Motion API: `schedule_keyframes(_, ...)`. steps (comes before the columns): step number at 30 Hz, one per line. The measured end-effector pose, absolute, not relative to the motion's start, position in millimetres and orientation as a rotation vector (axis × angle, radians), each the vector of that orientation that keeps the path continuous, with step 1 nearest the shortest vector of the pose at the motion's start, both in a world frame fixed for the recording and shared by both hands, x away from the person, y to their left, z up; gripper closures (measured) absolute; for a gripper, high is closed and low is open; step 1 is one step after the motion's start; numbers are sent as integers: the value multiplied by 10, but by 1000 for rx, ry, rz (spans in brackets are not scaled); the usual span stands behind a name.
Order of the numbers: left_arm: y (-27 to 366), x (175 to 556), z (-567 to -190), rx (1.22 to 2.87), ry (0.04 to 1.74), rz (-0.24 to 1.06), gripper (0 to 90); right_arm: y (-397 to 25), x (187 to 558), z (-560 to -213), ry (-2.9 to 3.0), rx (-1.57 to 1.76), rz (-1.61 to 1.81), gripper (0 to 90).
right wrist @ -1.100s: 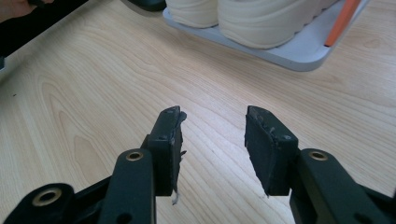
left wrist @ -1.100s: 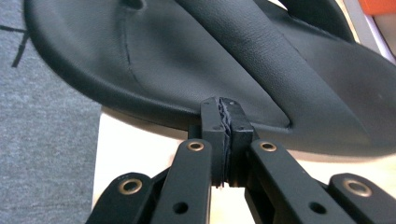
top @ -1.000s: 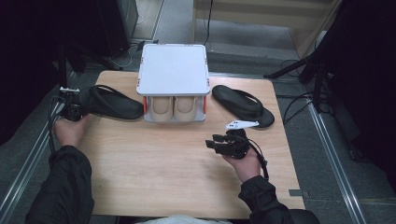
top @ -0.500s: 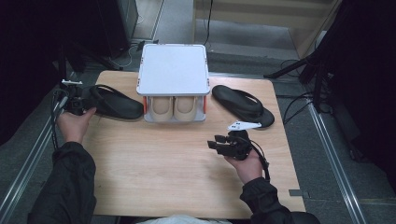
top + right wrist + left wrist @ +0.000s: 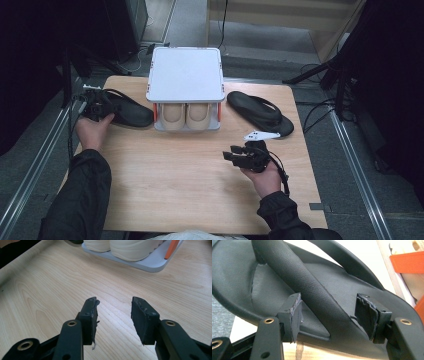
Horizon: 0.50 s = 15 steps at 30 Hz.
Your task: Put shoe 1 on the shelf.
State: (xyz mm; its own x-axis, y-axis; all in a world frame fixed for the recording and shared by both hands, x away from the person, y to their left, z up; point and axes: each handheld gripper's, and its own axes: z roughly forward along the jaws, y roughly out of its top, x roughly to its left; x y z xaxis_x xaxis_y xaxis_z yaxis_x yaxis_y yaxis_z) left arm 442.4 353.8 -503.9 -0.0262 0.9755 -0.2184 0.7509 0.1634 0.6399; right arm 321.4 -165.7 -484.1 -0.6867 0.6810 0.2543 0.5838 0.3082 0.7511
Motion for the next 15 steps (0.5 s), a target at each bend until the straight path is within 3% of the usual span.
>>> schedule_keyframes(7, 3459, 4468, -5067, 1690, 1844, 508, 381, -1659, 3200, -4848, 2451, 1192, 1326, 565)
schedule_keyframes(10, 3469, 4478, -5107, 1692, 1850, 514, 416, -1660, 3195, -4847, 2448, 1192, 1327, 565)
schedule_keyframes(12, 3533, 4487, -5137, 1647, 1854, 425, 441, -1662, 3191, -4847, 2447, 1191, 1326, 565)
schedule_keyframes(15, 3546, 4483, -5127, 1658, 1841, 411, 458, -1670, 3190, -4846, 2444, 1193, 1328, 565)
